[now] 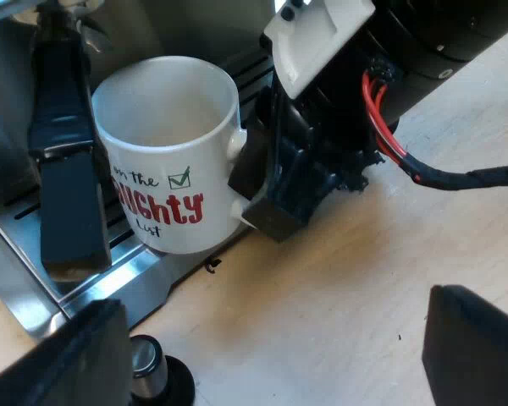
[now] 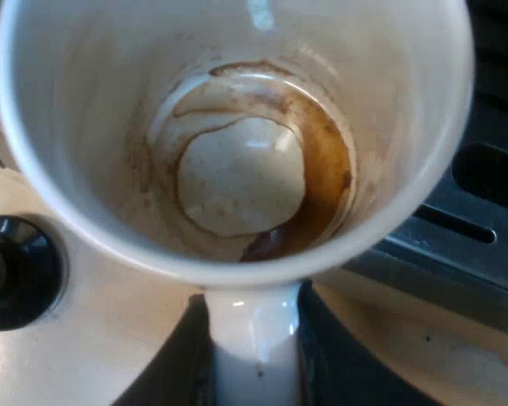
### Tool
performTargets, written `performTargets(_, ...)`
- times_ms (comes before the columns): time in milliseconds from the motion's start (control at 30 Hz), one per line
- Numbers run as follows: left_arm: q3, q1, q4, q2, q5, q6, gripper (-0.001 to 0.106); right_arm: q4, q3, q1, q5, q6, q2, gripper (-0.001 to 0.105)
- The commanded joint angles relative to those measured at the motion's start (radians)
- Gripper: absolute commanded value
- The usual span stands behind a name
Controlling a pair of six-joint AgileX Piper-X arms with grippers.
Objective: Place mug into machine
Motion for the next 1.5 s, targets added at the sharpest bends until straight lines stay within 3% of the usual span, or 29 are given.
performTargets(33,-0.002,-0.003,-0.017,0.0,-0.01,-0.015,0.071,-0.059,-0.029,-0.005,-0.012,-0.046,-0.002,0.0)
performTargets(700,-0.002,-0.003,-0.017,0.0,-0.01,-0.015,0.071,-0.028,-0.026,0.015,-0.003,-0.017,-0.021,0.0)
performTargets(1133,-0.002,-0.003,-0.017,0.0,-0.01,-0.015,0.071,-0.065,-0.026,0.023,0.048,0.074,-0.021,0.0)
performTargets(1500,-0.002,-0.003,-0.017,0.0,-0.01,-0.015,0.071,-0.08,-0.026,0.023,0.089,0.089,-0.017,0.0)
